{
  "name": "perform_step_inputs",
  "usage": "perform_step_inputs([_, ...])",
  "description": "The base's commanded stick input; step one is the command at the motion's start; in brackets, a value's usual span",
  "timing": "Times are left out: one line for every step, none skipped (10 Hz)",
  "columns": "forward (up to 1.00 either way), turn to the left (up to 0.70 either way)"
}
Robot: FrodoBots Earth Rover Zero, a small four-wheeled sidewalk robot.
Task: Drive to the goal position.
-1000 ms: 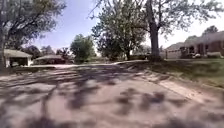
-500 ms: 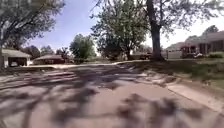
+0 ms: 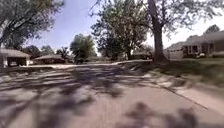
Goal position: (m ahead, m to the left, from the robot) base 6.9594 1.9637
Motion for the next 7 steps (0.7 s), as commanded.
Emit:
perform_step_inputs([0.7,0.0])
perform_step_inputs([0.7,0.0])
perform_step_inputs([0.7,0.0])
perform_step_inputs([0.7,0.0])
perform_step_inputs([0.7,0.0])
perform_step_inputs([0.7,0.0])
perform_step_inputs([0.7,0.0])
